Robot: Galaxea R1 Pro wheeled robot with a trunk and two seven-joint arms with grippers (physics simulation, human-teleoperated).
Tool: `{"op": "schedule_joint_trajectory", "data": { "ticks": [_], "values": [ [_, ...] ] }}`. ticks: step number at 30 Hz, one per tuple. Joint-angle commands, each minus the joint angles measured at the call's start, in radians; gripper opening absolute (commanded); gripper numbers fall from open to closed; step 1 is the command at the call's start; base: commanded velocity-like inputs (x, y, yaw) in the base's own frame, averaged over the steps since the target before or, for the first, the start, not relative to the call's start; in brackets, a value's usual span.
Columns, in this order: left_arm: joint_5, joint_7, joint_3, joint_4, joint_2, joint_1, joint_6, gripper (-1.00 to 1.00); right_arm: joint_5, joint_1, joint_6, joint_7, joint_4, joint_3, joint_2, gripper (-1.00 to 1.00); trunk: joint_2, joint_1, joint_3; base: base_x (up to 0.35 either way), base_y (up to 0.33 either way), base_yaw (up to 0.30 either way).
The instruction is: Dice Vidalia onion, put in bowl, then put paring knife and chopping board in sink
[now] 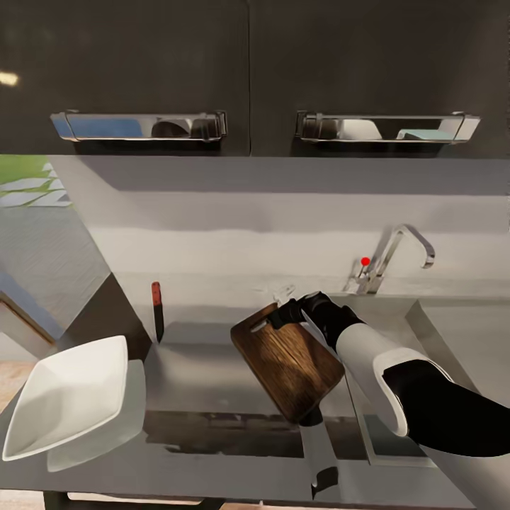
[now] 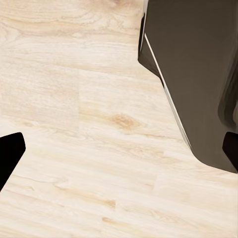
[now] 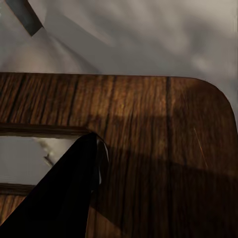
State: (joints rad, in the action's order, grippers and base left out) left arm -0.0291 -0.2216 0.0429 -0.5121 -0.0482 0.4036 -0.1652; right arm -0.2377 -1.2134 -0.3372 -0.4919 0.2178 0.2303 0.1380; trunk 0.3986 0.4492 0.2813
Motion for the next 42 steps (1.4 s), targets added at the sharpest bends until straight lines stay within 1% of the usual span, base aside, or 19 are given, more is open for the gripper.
{"op": "schedule_joint_trajectory", "data": {
  "ticks": [1, 10, 27, 42],
  "values": [
    [-0.003, 0.001, 0.003, 0.000, -0.001, 0.001, -0.002, 1.00, -0.020, 0.000, -0.004, -0.006, -0.046, 0.003, 0.000, -1.00, 0.001, 0.001, 0.000, 0.000, 0.000, 0.000],
    [-0.003, 0.001, 0.003, 0.004, -0.001, 0.000, -0.002, 1.00, -0.020, 0.000, -0.006, -0.005, -0.046, 0.003, 0.000, -1.00, 0.001, 0.001, -0.014, -0.038, 0.021, 0.000],
    [-0.003, 0.001, 0.003, 0.006, -0.001, 0.000, -0.002, 1.00, -0.020, 0.000, -0.006, -0.005, -0.046, 0.003, -0.001, -1.00, 0.001, 0.001, -0.041, -0.219, 0.157, 0.000],
    [-0.003, 0.001, 0.003, 0.007, -0.001, 0.000, -0.002, 1.00, -0.020, 0.000, -0.006, -0.005, -0.048, 0.003, 0.000, -1.00, 0.001, 0.001, -0.065, -0.013, 0.006, 0.000]
  ]
}}
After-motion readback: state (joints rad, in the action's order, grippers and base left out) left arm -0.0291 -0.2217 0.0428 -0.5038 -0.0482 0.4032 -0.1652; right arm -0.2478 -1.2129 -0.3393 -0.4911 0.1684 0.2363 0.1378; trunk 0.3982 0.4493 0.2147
